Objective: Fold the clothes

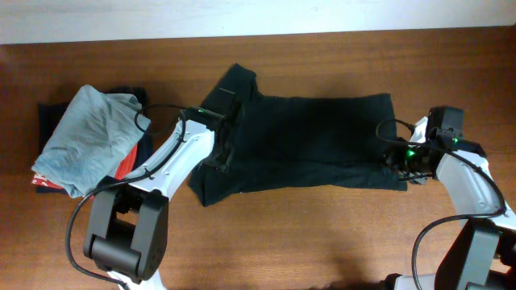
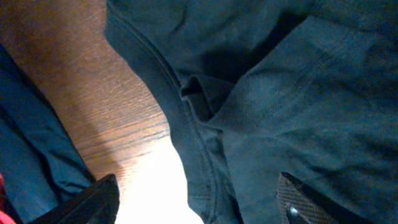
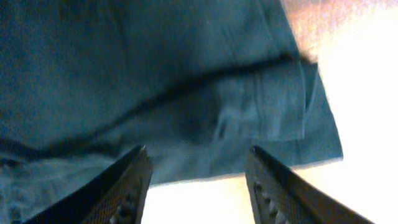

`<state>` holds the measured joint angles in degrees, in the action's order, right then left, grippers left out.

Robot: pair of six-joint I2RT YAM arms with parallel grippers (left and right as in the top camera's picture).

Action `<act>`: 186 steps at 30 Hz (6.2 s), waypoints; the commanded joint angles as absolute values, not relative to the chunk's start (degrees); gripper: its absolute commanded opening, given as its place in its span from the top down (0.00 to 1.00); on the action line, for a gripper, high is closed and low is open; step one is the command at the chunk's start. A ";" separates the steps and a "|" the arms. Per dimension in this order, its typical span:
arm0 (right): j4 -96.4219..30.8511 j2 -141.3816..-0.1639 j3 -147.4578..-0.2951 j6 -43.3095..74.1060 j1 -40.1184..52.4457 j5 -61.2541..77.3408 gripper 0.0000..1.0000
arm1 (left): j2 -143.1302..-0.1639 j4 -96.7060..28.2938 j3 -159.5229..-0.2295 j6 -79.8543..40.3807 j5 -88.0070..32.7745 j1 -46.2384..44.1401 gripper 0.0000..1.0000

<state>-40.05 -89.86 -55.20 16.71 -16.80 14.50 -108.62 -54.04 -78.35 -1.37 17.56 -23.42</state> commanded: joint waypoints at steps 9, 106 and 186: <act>-45.45 -90.26 -53.43 16.93 -16.34 14.63 0.96 | -107.28 -57.06 -79.55 -3.90 5.32 -23.09 0.53; -55.29 -93.95 -62.67 15.51 -14.70 12.43 0.54 | -116.86 -52.12 -87.05 2.37 -9.28 -13.06 0.31; -56.47 -95.70 -60.12 18.55 -16.10 6.15 0.48 | -116.01 -71.88 -89.27 -11.51 -5.17 -11.40 0.56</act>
